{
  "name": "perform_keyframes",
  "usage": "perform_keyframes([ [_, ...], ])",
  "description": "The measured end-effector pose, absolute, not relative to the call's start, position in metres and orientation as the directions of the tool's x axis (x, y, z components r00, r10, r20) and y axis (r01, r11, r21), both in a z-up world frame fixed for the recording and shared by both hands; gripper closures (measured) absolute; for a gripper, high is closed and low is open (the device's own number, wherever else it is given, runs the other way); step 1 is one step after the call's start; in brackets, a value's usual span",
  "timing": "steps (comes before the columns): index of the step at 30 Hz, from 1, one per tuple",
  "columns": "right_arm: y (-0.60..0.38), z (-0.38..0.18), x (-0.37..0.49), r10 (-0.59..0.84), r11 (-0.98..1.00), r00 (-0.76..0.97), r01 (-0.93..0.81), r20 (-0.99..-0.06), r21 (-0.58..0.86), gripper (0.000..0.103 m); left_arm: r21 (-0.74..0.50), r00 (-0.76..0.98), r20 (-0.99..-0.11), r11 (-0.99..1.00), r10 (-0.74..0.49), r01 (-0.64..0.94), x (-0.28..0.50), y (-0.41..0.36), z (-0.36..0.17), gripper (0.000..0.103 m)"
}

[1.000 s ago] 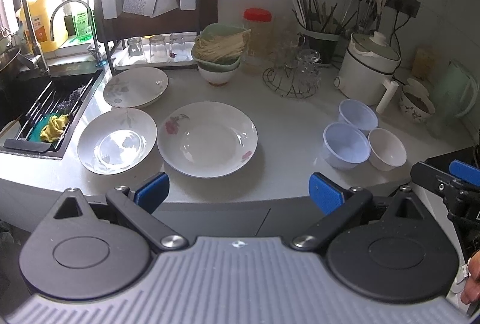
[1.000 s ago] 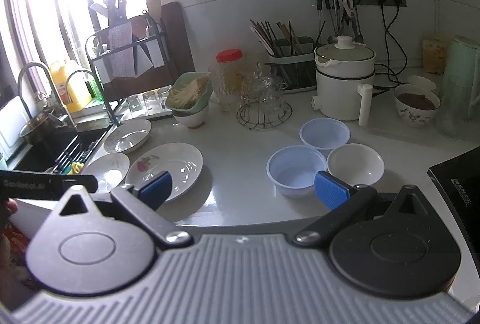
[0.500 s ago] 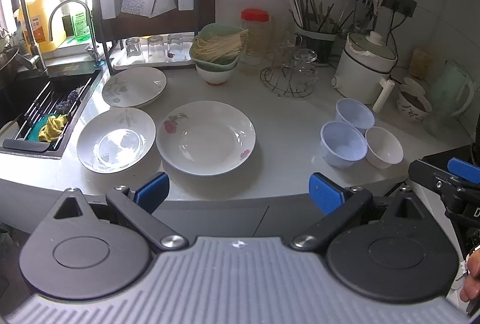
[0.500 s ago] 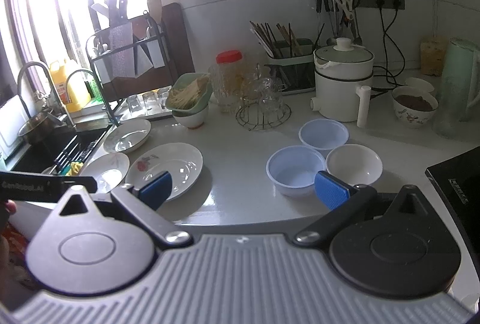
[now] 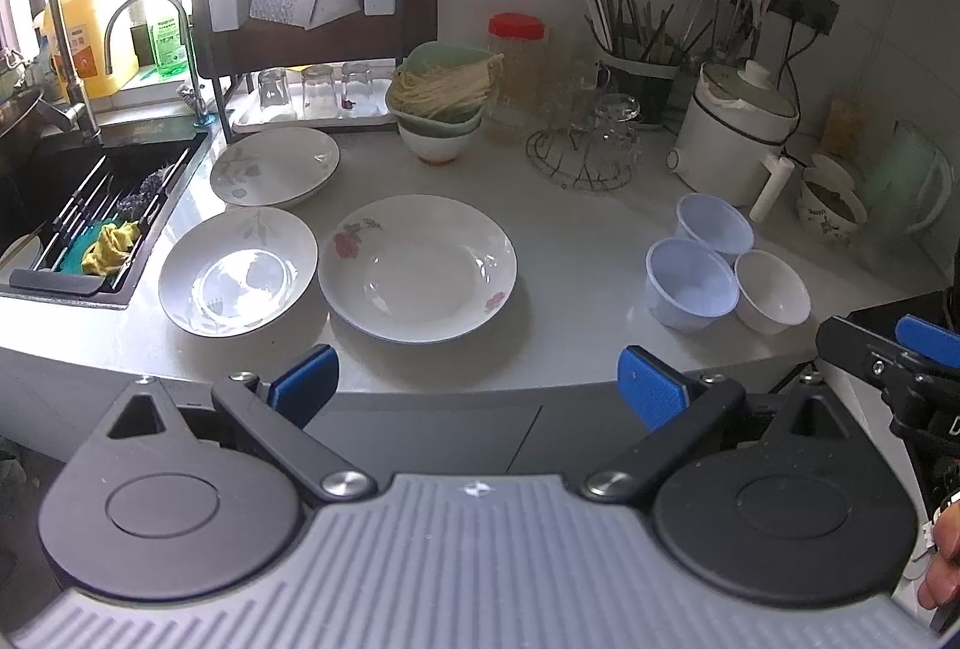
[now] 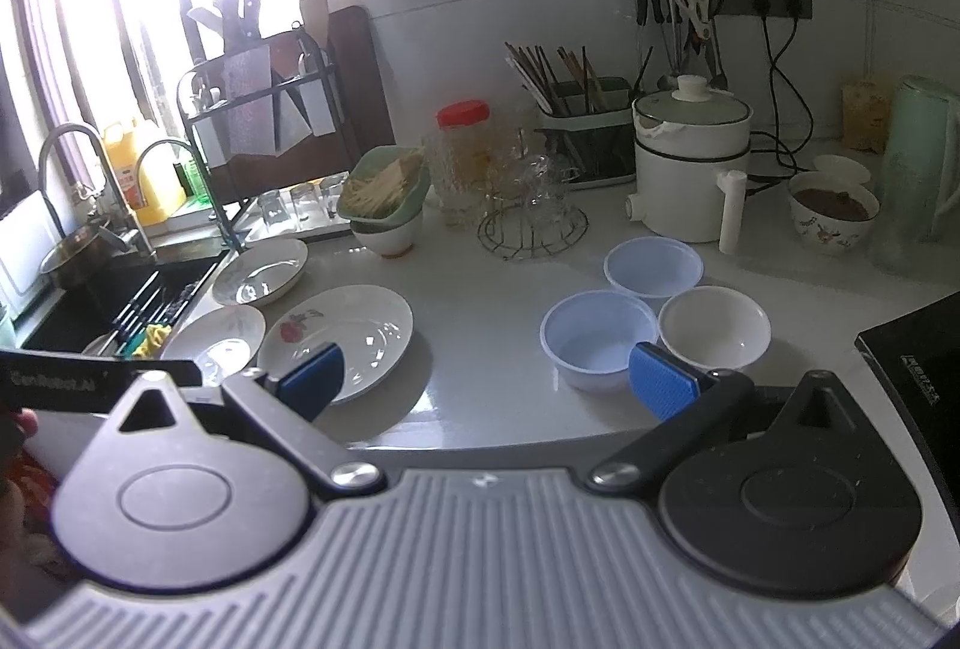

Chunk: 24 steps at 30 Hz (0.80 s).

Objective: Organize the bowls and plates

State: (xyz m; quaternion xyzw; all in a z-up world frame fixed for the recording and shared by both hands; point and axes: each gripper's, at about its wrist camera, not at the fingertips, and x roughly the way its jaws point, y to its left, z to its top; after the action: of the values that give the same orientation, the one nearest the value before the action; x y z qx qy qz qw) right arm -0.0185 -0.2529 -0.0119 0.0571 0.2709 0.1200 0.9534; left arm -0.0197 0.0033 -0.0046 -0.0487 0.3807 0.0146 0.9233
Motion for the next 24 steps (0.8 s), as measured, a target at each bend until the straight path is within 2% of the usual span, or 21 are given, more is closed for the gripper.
perform_keyframes([
  [24, -0.245, -0.016, -0.021, 0.256, 0.966, 0.832, -0.197, -0.492, 0.168, 0.0, -0.099, 0.696, -0.717, 0.995, -0.049, -0.032, -0.015, 0.007, -0.008, 0.002],
])
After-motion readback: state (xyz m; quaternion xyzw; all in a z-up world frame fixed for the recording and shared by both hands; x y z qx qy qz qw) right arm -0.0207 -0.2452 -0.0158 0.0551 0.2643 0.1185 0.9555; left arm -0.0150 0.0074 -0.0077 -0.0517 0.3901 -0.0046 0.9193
